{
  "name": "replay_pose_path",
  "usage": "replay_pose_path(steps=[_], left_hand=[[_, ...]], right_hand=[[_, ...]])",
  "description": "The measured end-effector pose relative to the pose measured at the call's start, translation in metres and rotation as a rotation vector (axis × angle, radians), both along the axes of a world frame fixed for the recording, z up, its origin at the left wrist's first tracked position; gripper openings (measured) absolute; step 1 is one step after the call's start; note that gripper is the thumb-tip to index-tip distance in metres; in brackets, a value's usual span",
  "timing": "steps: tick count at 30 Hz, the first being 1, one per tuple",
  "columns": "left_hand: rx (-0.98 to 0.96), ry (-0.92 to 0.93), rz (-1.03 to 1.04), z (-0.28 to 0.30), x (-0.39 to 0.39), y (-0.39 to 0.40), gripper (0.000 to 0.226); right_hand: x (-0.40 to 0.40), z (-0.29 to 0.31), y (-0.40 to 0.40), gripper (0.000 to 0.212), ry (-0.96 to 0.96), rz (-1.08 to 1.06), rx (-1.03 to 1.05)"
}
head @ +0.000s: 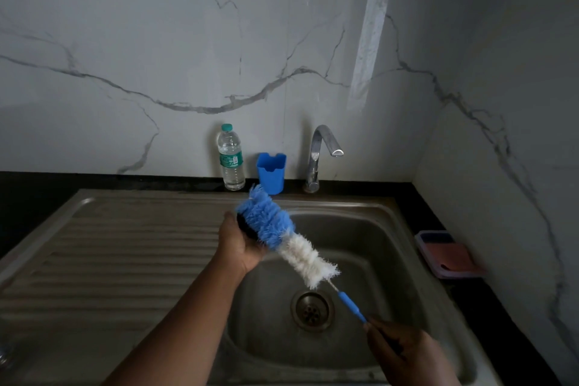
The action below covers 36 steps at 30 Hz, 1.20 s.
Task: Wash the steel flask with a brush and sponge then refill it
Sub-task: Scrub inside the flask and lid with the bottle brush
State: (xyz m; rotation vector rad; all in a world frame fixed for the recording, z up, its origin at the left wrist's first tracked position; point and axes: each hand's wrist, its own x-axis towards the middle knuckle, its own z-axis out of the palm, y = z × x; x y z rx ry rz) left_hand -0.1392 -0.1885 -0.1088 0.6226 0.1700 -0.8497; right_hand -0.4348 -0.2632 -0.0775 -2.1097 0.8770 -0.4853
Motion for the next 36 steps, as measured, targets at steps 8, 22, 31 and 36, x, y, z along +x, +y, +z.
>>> replay_pose_path(steps=[8, 22, 31, 36], left_hand=[[0.012, -0.033, 0.032, 0.002, 0.002, 0.001, 0.043], [0.133, 0.003, 0.070, -0.003, 0.008, -0.003, 0.061], [0.533, -0.641, -0.065, -0.016, 0.011, 0.006, 0.047], [0.892, -1.067, -0.033, -0.038, 0.017, 0.014, 0.061]], right_hand=[[-0.001, 0.000, -0.002, 0.050, -0.029, 0.018, -0.007], [-0.005, 0.000, -0.005, 0.056, -0.010, -0.020, 0.031], [-0.013, 0.014, -0.028, 0.061, -0.019, -0.074, 0.035], [-0.017, 0.034, -0.035, 0.065, 0.079, 0.011, -0.039]])
